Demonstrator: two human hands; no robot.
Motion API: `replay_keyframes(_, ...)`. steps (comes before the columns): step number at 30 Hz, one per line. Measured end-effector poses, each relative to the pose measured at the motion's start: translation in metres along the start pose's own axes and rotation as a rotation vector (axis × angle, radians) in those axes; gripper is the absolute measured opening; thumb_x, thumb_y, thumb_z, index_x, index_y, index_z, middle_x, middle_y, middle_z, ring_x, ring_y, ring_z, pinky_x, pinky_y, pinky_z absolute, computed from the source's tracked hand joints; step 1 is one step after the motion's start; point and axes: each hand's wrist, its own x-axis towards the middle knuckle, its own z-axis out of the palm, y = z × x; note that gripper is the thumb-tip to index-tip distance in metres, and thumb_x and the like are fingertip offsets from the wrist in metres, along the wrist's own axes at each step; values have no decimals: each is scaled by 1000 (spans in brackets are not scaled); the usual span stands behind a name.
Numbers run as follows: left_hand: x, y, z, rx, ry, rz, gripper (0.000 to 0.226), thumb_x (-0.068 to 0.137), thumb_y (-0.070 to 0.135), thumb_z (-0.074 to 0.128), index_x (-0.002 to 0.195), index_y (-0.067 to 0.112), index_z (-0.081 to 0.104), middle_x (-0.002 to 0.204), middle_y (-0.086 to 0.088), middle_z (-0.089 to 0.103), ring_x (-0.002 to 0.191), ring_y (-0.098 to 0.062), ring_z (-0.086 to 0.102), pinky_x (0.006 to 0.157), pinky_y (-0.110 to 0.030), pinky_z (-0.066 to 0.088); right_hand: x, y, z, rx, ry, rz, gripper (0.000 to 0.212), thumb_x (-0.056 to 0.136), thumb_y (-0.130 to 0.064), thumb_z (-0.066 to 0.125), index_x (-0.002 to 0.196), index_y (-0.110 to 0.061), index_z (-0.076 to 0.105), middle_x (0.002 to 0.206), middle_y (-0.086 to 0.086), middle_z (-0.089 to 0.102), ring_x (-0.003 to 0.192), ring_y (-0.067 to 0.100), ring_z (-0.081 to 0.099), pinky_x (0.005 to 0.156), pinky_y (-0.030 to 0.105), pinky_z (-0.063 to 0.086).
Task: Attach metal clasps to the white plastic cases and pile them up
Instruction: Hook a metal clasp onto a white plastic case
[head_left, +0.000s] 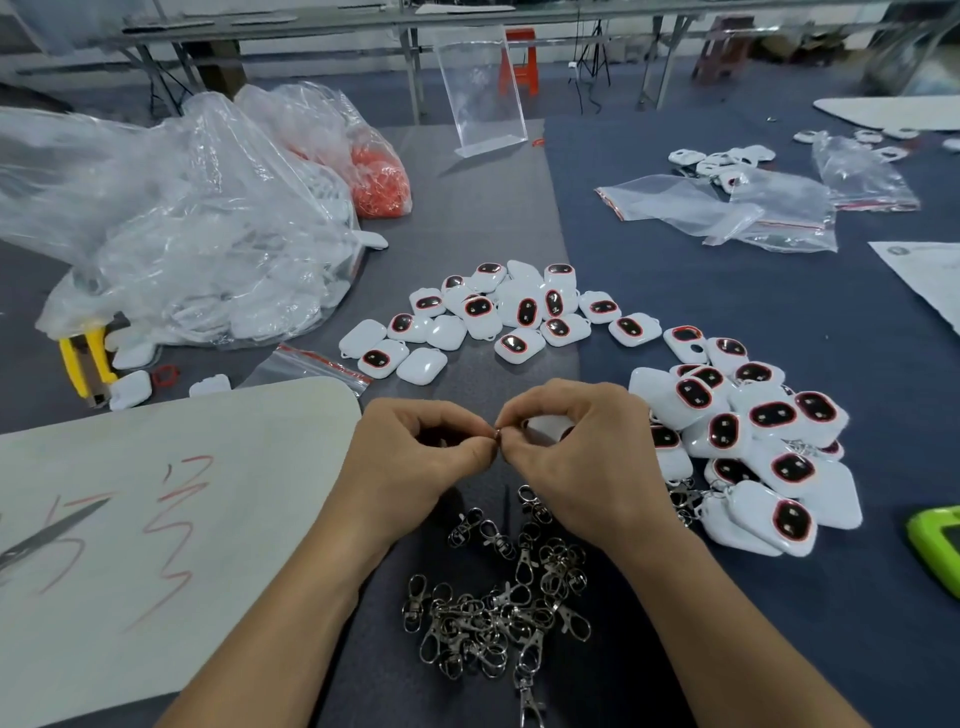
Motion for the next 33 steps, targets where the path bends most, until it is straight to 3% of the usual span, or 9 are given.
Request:
replay_keyframes(4, 1, -1, -4, -56, -93, -40, 12, 65, 13, 79, 72, 22, 81, 68, -7, 75, 63, -11, 65, 63, -21, 50, 0, 0, -4, -20, -50, -72, 19, 78, -12, 81, 76, -31, 78, 75, -17, 70, 78, 2, 67, 67, 9, 45)
replay_keyframes(7, 2, -1, -5, -65, -103, -61, 11, 63, 12, 78, 70, 20, 81, 64, -3, 73, 59, -7, 60, 57, -16, 45, 1, 0, -5, -34, -53, -126, 20, 77, -10, 81, 76, -30, 79, 77, -16, 71, 79, 2, 68, 67, 8, 44)
replay_keyframes(16, 1, 0, -1, -63, -71, -62, 16, 58, 5, 69, 61, 18, 77, 55, 0, 64, 51, -5, 49, 51, -15, 36, -2, -1, -3, 4, -59, -175, 21, 75, -6, 82, 76, -27, 79, 77, -12, 71, 76, 6, 69, 68, 16, 49)
replay_keyframes(23, -3, 1, 8, -44, 74, -42, 11, 55, 12, 64, 58, 16, 73, 51, 3, 60, 48, -6, 45, 48, -16, 33, -2, -2, 1, 39, -13, -148, 20, 76, -9, 82, 76, -28, 79, 73, -15, 71, 73, 3, 68, 64, 8, 43)
replay_keyframes(26, -2, 0, 4, 220, 292, 88, 8, 56, 26, 68, 62, 27, 73, 52, 12, 62, 48, 0, 49, 49, -14, 38, 1, 3, 6, 77, -35, 133, 11, 80, -19, 81, 82, -30, 81, 73, -18, 73, 70, -1, 67, 63, 8, 45)
replay_keyframes(28, -3, -2, -4, 590, 387, 185, 6, 60, 33, 69, 64, 30, 70, 54, 13, 59, 53, -4, 53, 52, -21, 42, 4, 7, 6, 41, -85, 296, 23, 82, -25, 77, 103, -34, 78, 83, -13, 75, 76, 2, 67, 73, 17, 51)
replay_keyframes(31, -6, -5, -6, 968, 305, 275, 6, 65, 37, 69, 69, 33, 71, 57, 12, 59, 58, -15, 60, 57, -27, 48, 8, 10, 1, 227, -181, 383, 49, 88, -7, 62, 124, -41, 60, 93, -3, 75, 80, 23, 70, 78, 42, 60)
replay_keyframes(33, -5, -6, -1, 1047, 174, 284, 5, 73, 35, 72, 76, 33, 74, 67, 10, 66, 67, -19, 66, 60, -31, 51, 7, 11, -1, 334, -252, 414, 50, 94, 0, 57, 120, -42, 53, 98, -4, 76, 84, 24, 73, 76, 39, 60)
